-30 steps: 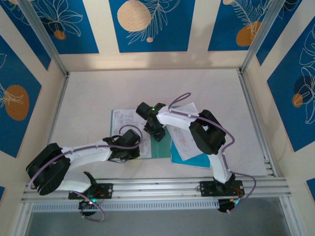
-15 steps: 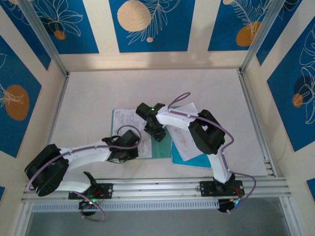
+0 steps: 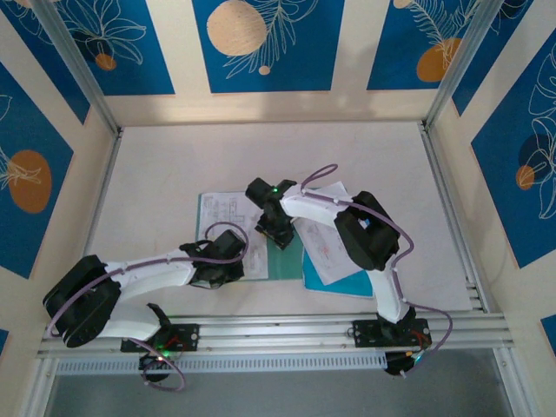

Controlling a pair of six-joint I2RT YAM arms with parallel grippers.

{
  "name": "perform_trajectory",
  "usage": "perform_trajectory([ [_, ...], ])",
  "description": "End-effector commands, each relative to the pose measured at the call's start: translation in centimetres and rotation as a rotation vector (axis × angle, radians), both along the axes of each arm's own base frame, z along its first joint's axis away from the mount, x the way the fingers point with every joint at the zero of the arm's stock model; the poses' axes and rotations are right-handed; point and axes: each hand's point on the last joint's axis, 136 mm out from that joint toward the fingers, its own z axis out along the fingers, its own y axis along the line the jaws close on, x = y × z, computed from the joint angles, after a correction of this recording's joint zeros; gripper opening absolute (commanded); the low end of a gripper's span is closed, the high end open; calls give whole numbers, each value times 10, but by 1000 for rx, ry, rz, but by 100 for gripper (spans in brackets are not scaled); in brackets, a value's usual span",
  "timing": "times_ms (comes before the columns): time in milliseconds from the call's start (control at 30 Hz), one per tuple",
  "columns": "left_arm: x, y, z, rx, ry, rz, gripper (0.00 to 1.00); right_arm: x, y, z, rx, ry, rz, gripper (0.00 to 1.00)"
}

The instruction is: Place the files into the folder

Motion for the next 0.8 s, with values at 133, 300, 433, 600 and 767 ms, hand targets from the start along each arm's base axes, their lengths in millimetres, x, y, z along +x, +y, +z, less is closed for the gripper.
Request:
perform_trajectory([
  [133,-17,26,-13,107,46,24,0,-2,-34,-30,-96,46,24,57],
  [300,-18,29,-14,112,46,31,0,3,-39,-40,-50,58,59,57],
  [433,-19,32,-15,120,48,36,0,8,-40,-42,-45,58,112,57],
  [600,-20,34,-16,124,52,43,0,7,-43,-51,-33,78,129,57],
  [767,-20,36,-14,129,47,49,0,9,-46,-57,1,86,143,57],
])
